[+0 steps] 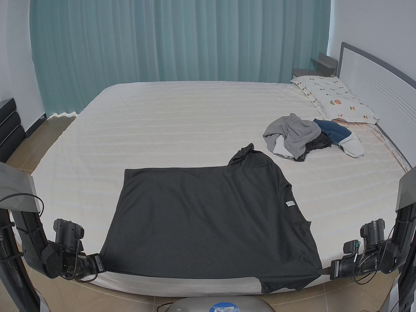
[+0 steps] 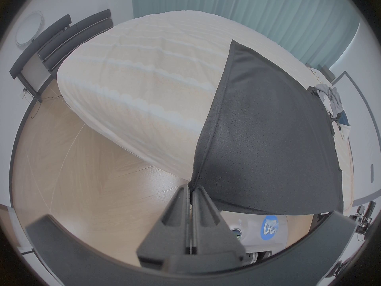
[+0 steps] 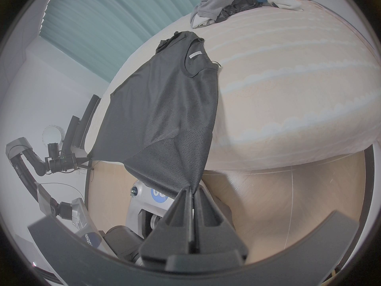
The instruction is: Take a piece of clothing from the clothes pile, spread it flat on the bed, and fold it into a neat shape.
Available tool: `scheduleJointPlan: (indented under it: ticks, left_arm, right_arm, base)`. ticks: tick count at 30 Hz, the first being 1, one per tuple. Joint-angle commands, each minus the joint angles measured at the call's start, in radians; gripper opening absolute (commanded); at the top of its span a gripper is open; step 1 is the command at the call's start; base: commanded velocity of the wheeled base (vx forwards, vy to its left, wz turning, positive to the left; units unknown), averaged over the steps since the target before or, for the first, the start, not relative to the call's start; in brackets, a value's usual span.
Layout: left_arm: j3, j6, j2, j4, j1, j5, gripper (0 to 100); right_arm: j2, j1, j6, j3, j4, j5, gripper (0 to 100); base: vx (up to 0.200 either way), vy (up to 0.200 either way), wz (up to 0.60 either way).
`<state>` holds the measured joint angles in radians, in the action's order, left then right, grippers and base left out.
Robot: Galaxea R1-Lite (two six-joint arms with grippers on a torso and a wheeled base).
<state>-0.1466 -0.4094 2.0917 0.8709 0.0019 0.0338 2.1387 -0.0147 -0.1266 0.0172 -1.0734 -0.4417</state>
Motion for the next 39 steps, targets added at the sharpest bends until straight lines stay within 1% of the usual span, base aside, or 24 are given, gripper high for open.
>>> scheduleJointPlan:
  ticks: [1,4,5,7,9,10,12,14,18,20,23,24,27,28,29,30,32,33,39]
  left_arm:
    - [0.018,0.015,-0.025,-0.003,0.000,0.000,0]
    - [0.038,0.047,-0.028,0.002,0.000,0.000,0]
    - [0.038,0.047,-0.028,0.002,0.000,0.000,0]
    - [0.042,0.053,-0.030,0.000,0.000,0.000,0]
    - [0.042,0.053,-0.030,0.000,0.000,0.000,0]
    - [0.056,0.075,-0.030,-0.003,0.000,0.000,0]
    - [0.087,0.123,-0.032,0.004,0.001,0.000,0]
    - [0.098,0.149,-0.032,0.004,0.001,0.000,0]
    - [0.090,0.147,-0.030,0.004,0.001,0.000,0]
    - [0.070,0.126,-0.045,0.008,0.003,-0.003,0]
    - [0.007,0.004,-0.107,0.007,-0.002,-0.009,0]
    - [-0.011,-0.023,-0.117,0.007,-0.003,-0.009,0]
    - [-0.067,-0.089,-0.137,0.004,-0.005,-0.009,0]
    - [-0.093,-0.121,-0.139,0.004,-0.005,-0.011,0]
    - [-0.096,-0.124,-0.139,0.004,-0.007,-0.011,0]
    - [-0.126,-0.169,-0.137,0.004,-0.008,-0.011,0]
    - [-0.134,-0.183,-0.137,0.004,-0.008,-0.011,0]
    - [-0.171,-0.227,-0.125,-0.003,-0.010,-0.009,0]
    - [-0.208,-0.238,-0.113,-0.006,-0.014,-0.009,0]
  right_arm:
    - [-0.051,-0.002,0.021,-0.017,0.030,0.000,0]
    - [-0.072,-0.002,0.024,-0.017,0.070,0.000,0]
    - [-0.072,-0.002,0.024,-0.017,0.070,0.000,0]
    - [-0.112,-0.002,0.038,-0.017,0.124,0.000,0]
    - [-0.112,-0.002,0.038,-0.017,0.124,0.000,0]
    - [-0.157,-0.002,0.064,-0.017,0.194,0.001,0]
    - [-0.184,-0.004,0.087,-0.017,0.242,0.001,0]
    - [-0.194,-0.002,0.094,-0.017,0.259,0.001,0]
    - [-0.197,-0.002,0.096,-0.017,0.262,0.001,0]
    - [-0.206,-0.004,0.091,-0.016,0.230,0.000,0]
    - [-0.214,-0.007,0.064,-0.010,0.124,0.000,0]
    - [-0.214,-0.007,0.048,-0.006,0.095,0.000,0]
    - [-0.214,-0.002,-0.030,0.020,-0.002,0.005,0]
    - [-0.204,0.004,-0.070,0.040,-0.034,0.020,0]
    - [-0.204,0.004,-0.073,0.043,-0.037,0.021,0]
    - [-0.204,0.007,-0.102,0.064,-0.054,0.038,0]
    - [-0.203,0.007,-0.108,0.070,-0.056,0.041,0]
    - [-0.201,0.007,-0.114,0.099,-0.049,0.041,0]
    - [-0.180,0.005,-0.114,0.135,-0.053,0.040,0]
  base:
    - [0.000,0.000,0.00]
    - [0.000,0.000,0.00]
    - [0.000,0.000,0.00]
    - [0.000,0.000,0.00]
    - [0.000,0.000,0.00]
    - [0.000,0.000,0.00]
    - [0.000,0.000,0.00]
    - [0.000,0.000,0.00]
    - [0.000,0.000,0.00]
    - [0.000,0.000,0.00]
    - [0.000,0.000,0.00]
    - [0.000,0.000,0.00]
    - [0.000,0.000,0.00]
    - [0.000,0.000,0.00]
    - [0.000,0.000,0.00]
    - [0.000,0.000,0.00]
    - [0.000,0.000,0.00]
    - [0.000,0.000,0.00]
    - [0.000,0.000,0.00]
